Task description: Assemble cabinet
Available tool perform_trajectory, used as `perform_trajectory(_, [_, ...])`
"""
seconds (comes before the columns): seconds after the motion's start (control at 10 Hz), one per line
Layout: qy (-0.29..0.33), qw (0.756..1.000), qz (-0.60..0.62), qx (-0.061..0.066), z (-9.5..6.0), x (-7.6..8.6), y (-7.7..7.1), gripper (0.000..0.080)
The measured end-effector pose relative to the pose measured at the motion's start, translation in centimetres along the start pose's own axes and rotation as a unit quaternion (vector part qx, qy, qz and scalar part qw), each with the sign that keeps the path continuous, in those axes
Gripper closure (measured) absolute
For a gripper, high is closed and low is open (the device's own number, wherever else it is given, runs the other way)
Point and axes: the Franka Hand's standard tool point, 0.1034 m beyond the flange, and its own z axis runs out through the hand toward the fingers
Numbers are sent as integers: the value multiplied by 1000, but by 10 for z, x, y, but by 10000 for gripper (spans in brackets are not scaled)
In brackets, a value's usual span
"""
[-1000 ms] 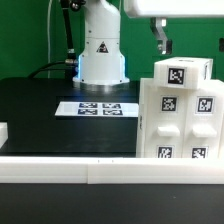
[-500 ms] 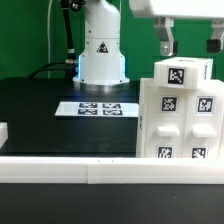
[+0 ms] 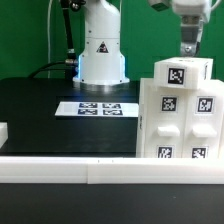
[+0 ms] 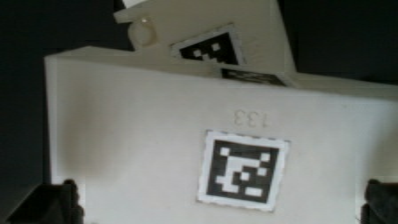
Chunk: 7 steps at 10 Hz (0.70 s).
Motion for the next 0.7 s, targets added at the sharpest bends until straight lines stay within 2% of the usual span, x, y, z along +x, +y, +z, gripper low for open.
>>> perform_trajectory(0.4, [-9,990,-138,-3,1,-7,3,2])
perform_trajectory(0.7, [-23,957,-290,3,-1,-16,6,2])
